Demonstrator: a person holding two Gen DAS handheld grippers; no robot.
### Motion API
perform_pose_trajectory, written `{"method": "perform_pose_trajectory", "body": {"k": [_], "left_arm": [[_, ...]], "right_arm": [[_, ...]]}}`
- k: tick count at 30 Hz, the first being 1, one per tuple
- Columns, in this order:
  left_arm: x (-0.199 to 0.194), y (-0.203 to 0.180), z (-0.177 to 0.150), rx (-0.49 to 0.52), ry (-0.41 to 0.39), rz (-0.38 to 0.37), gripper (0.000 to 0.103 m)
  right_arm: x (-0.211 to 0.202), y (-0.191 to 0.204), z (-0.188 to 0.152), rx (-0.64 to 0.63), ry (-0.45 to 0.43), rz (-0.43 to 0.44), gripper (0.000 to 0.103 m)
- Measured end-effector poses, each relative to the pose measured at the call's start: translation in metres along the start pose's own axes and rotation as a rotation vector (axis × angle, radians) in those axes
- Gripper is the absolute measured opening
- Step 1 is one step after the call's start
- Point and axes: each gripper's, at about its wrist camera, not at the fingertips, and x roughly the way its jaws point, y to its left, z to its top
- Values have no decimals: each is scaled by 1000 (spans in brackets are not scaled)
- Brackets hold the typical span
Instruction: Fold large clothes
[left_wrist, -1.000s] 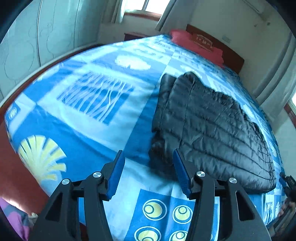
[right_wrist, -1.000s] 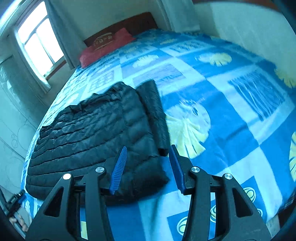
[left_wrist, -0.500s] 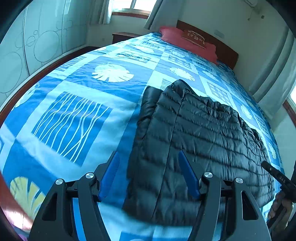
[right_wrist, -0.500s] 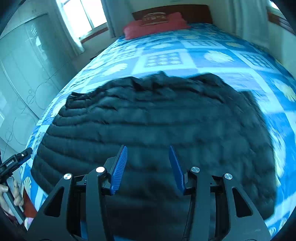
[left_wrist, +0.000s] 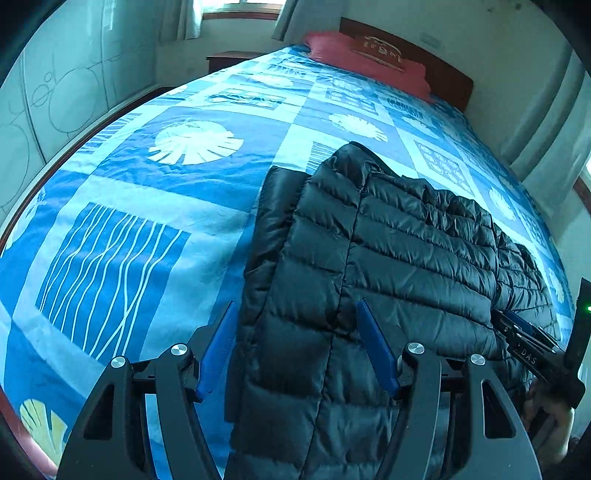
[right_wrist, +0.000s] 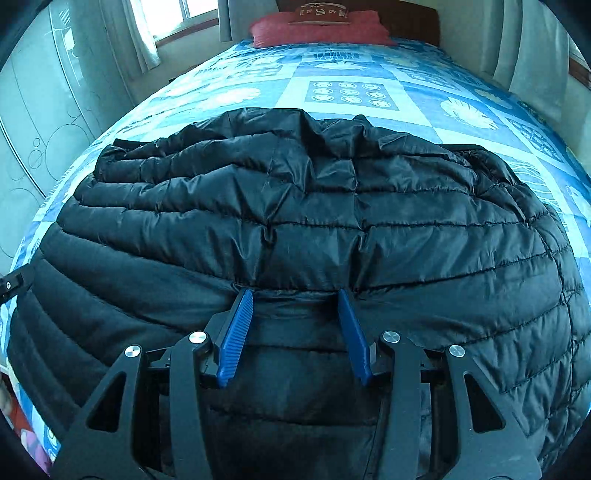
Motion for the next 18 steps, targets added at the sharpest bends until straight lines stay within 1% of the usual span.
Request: {"method": "perform_pose_trajectory", "body": {"k": [2, 5, 10, 12, 14, 16, 17, 18], "left_arm": [[6, -1, 3, 11, 11, -6, 65], [15, 0, 7, 13, 22, -11, 73], [34, 5, 9, 11, 68, -22, 75], [41, 5, 9, 16, 89, -30, 78], [54, 12, 8, -8, 127, -69, 81], [66, 24, 6, -77, 162, -151, 80], [68, 28, 6, -91, 165, -173, 80], [68, 28, 6, -83, 158, -178, 76]], "right_arm": [[0, 0, -2, 0, -6, 0, 48], [0, 0, -3, -4, -11, -5, 48], [-2, 0, -7, -10, -26, -10, 48], [-2, 2, -8, -10, -31, -11, 48], [-3, 1, -9, -9, -36, -10, 48], [-3, 2, -11, -9, -38, -10, 48], [-3, 2, -12, -9, -39, -11, 48], [-3, 3, -12, -10, -41, -13, 48]]}}
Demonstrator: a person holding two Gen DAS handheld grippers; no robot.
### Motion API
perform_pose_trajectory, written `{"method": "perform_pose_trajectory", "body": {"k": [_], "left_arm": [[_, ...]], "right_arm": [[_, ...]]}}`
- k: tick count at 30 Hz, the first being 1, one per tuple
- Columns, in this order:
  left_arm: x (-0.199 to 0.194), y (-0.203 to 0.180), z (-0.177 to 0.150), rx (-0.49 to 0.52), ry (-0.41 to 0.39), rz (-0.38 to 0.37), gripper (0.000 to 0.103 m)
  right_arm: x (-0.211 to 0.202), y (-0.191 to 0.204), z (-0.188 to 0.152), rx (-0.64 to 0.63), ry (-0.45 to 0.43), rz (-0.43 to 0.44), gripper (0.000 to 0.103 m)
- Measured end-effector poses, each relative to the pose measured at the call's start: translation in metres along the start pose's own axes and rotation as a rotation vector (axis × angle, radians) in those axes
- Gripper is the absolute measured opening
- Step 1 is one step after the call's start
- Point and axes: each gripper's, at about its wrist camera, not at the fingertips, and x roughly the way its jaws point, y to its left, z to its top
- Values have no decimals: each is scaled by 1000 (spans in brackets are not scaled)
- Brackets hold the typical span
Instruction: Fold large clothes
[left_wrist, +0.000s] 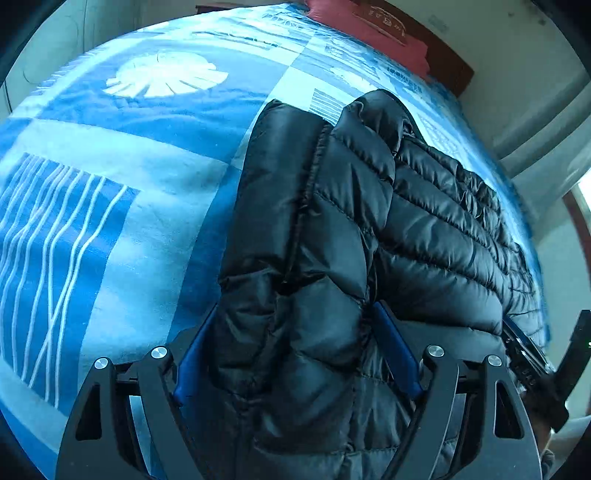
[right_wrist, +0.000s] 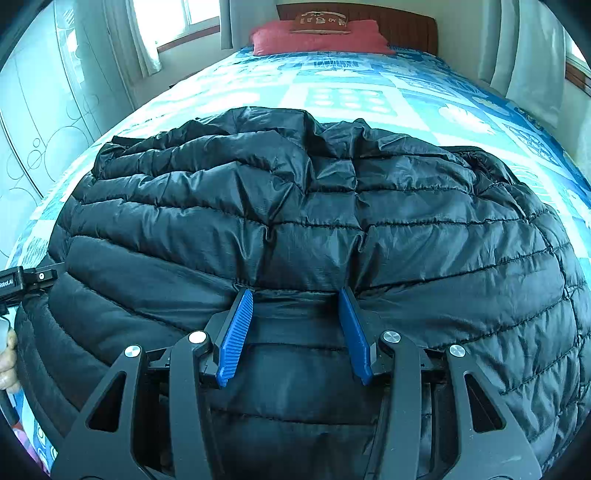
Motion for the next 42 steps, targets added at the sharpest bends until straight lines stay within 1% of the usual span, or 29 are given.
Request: {"method": "perform_pose_trajectory", "body": {"k": [1, 3, 4, 5, 6, 7, 9, 11, 13, 15, 17, 20, 24, 25, 26, 28, 31, 35, 42], "left_arm": [[-1, -2, -1, 12, -3, -6, 72], [-2, -9, -3, 48, -3, -24, 54], [-2, -11, -4, 58, -2, -39, 49], [-3, -12, -4, 54, 1, -68, 41], [-5, -12, -4, 48, 0, -77, 35], [-7, -13, -4, 47, -5, -87, 32], [-15, -19, -6, 55, -25, -82, 23], [-26, -26, -7, 61, -51, -76, 20], [-38, -36, -8, 73, -83, -72, 19], [-48, -48, -7, 108, -111, -50, 19], [-53, -56, -8, 131, -126, -25, 19], [-52, -55, -6, 146, -132, 12, 19], [-48, -64, -9, 159, -144, 69, 19], [-48, -65, -10, 163, -150, 84, 19], [-48, -65, -10, 166, -155, 94, 19], [-49, -67, -12, 170, -167, 118, 19], [-54, -76, -12, 174, -184, 125, 19], [-67, -92, -11, 207, -212, 134, 19], [-82, -142, -12, 297, -268, 160, 19]], "right_arm": [[0, 0, 0, -1, -1, -1, 48], [-1, 1, -1, -6, -7, -8, 48], [-1, 1, -2, -9, -10, -12, 48], [-2, 3, -2, -11, -12, -14, 48], [-3, 3, -3, -13, -14, -16, 48], [-3, 5, -3, -14, -15, -17, 48], [-4, 6, -4, -15, -15, -17, 48], [-1, 5, -6, -13, -25, -15, 48], [1, 9, -10, -22, -38, -32, 48], [0, 14, -12, -36, -43, -50, 48], [-1, 14, -11, -31, -40, -44, 48], [-4, 13, -9, -30, -38, -42, 48], [-16, 14, -7, -47, -54, -45, 48], [-19, 13, -7, -43, -55, -44, 49], [-24, 12, -8, -38, -56, -42, 53], [-33, 8, -9, -36, -62, -39, 58], [-49, -4, -12, -32, -68, -53, 58], [-64, -22, -17, -17, -61, -80, 58], [-95, -69, -38, 12, -63, -162, 58]]}}
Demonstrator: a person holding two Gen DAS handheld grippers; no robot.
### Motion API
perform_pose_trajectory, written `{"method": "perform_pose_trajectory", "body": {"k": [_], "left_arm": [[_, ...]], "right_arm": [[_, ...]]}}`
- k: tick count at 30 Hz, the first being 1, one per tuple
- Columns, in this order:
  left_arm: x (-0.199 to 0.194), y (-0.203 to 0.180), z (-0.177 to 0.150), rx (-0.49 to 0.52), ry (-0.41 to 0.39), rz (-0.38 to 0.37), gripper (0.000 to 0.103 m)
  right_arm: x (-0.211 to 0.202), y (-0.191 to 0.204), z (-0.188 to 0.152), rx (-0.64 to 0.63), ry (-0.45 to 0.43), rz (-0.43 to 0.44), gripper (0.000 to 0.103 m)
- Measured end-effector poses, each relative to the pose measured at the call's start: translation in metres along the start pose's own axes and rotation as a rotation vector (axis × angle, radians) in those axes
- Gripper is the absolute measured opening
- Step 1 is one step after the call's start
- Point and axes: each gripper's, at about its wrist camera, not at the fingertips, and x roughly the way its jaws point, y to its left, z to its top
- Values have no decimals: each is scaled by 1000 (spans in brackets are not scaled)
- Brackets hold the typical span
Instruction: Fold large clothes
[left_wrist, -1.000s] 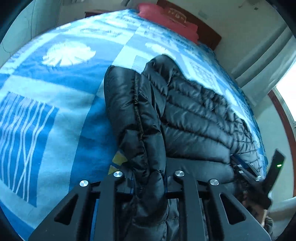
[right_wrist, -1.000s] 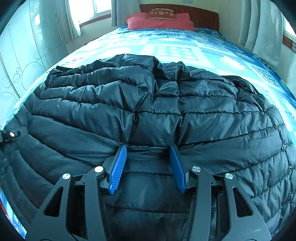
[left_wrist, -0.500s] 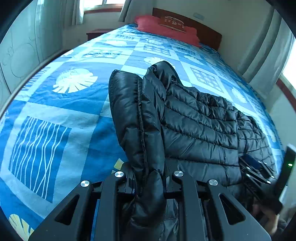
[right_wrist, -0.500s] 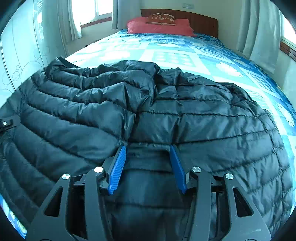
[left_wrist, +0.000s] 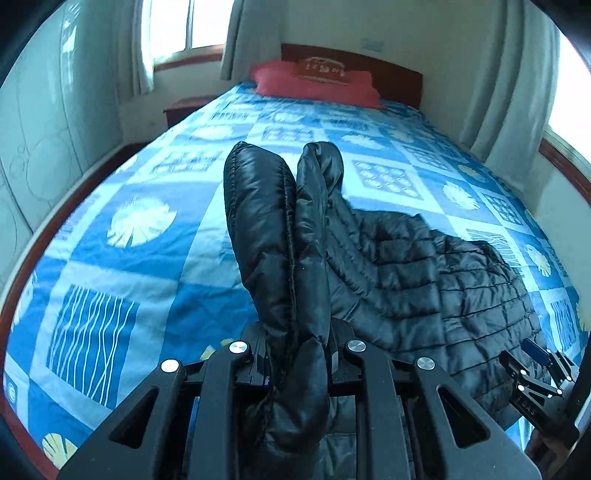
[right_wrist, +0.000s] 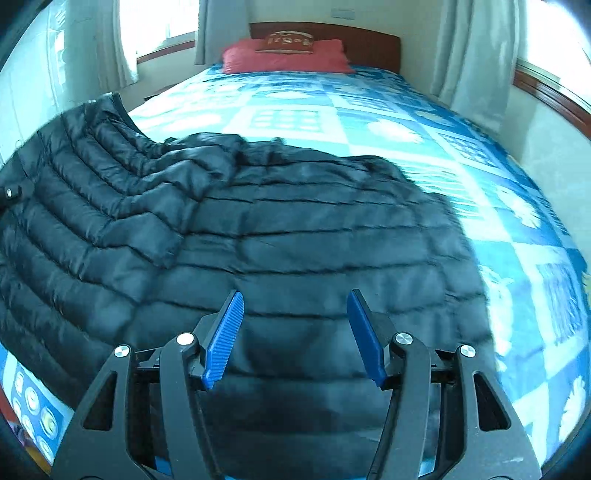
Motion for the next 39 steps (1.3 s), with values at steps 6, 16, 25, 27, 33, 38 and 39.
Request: {"method": "perform_pose_trajectory", "body": {"k": [6, 16, 25, 27, 33, 38, 39], "left_arm": [[-11, -52, 13, 85, -30, -8, 19], [-3, -168, 17, 266, -46, -46, 19], [20, -257, -2, 396, -23, -133, 19], [29, -275, -10, 417, -4, -160, 19], [57, -316, -42, 477, 63, -204, 19], [60, -328, -57, 501, 63, -184, 22], [58, -330, -57, 496, 61, -191, 26]], "right_arm": [[-20, -37, -7, 21, -21, -71, 58], [-46, -97, -20, 118, -26, -149, 61], [-43, -139, -33, 201, 6, -191, 61], [-43, -147, -34, 213, 7, -198, 61], [-42, -166, -39, 253, 14, -222, 61], [-42, -175, -43, 262, 22, -236, 61], [-44, -176, -44, 263, 20, -239, 61]]}}
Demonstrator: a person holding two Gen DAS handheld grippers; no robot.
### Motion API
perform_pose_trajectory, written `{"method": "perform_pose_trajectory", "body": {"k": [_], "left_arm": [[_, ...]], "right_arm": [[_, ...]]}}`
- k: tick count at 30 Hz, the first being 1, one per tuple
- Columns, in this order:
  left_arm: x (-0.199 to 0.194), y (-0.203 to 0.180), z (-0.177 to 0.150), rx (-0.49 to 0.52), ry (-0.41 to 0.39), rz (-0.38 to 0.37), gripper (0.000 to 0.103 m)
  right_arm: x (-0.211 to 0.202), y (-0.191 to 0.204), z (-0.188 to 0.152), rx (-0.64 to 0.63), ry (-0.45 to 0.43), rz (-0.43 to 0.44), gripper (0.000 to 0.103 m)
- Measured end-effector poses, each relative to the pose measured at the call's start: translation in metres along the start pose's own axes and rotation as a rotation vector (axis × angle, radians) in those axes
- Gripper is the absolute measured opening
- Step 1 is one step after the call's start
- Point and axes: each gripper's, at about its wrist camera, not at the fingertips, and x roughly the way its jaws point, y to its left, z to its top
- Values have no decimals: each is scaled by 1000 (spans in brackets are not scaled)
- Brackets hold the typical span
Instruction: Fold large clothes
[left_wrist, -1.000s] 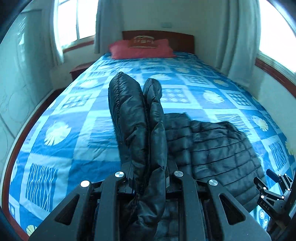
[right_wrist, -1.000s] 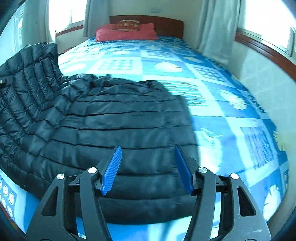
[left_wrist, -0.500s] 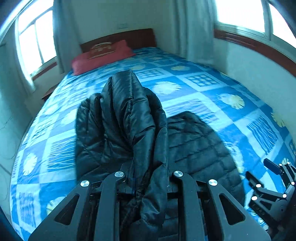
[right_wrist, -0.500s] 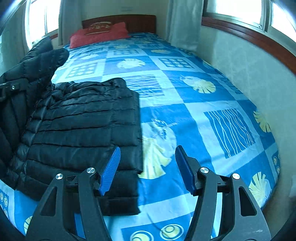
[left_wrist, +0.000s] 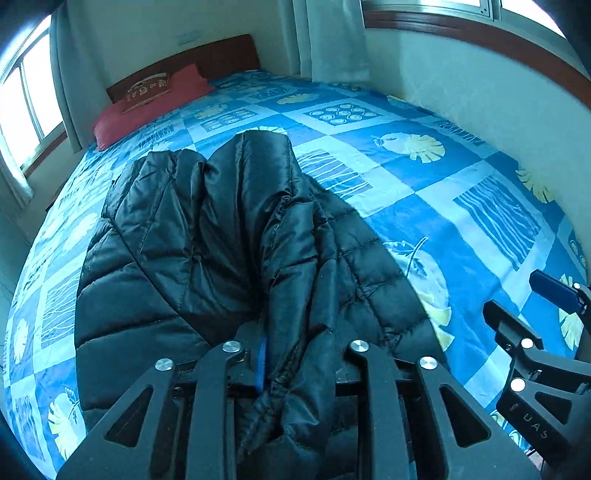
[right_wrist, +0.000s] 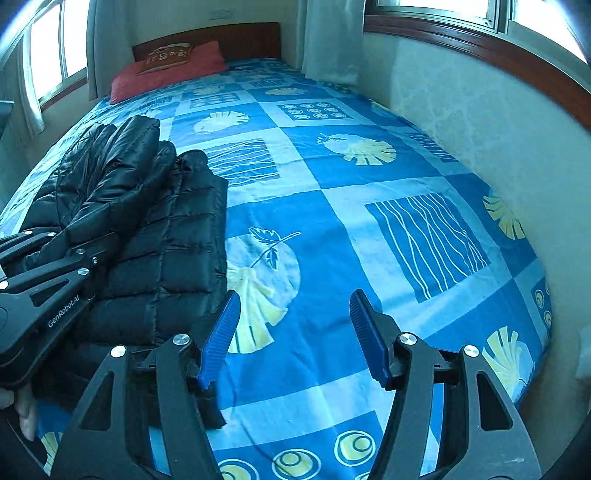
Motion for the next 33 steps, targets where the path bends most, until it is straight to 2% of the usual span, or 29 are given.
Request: {"method": "perform_pose_trajectory", "body": {"k": [4, 6, 11, 13, 14, 18, 21, 23, 25, 27, 28, 29, 30, 33], "left_arm": [[-21, -2, 2, -31, -26, -37, 38], [-39, -5, 2, -37, -51, -70, 49], [-83, -7, -2, -27, -119, -145, 53], [-103, 2, -7, -30, -164, -149, 58], [-114, 12, -11, -42, -192, -130, 61], [-126, 64, -26, -125, -221, -44, 63], [-120, 106, -41, -181, -216, 78, 63], [-112, 128, -52, -225, -197, 111, 63], [-101, 147, -65, -272, -165, 126, 63], [-93, 157, -77, -299, -136, 123, 63], [-90, 160, -82, -309, -124, 119, 63], [-87, 161, -85, -316, -116, 108, 63], [-87, 163, -87, -322, -114, 98, 63], [-85, 157, -86, -319, -122, 67, 63]], "right_arm": [[-8, -4, 0, 0, -15, -15, 61], [-13, -5, 0, 2, -22, -19, 61], [-27, -2, 2, 4, -44, -6, 61], [-34, 3, 5, 3, -59, 10, 66], [-39, 7, 7, 5, -72, 31, 68], [-50, 31, 21, -2, -97, 121, 70], [-48, 54, 34, 8, -90, 226, 81], [-39, 73, 40, -1, -61, 274, 83], [-28, 87, 41, -15, -25, 281, 86], [-10, 99, 39, -12, 50, 308, 86], [-6, 100, 38, -3, 68, 325, 82], [-2, 100, 36, 5, 87, 369, 47], [1, 99, 35, -2, 107, 378, 32], [2, 86, 37, -5, 90, 347, 27]]}}
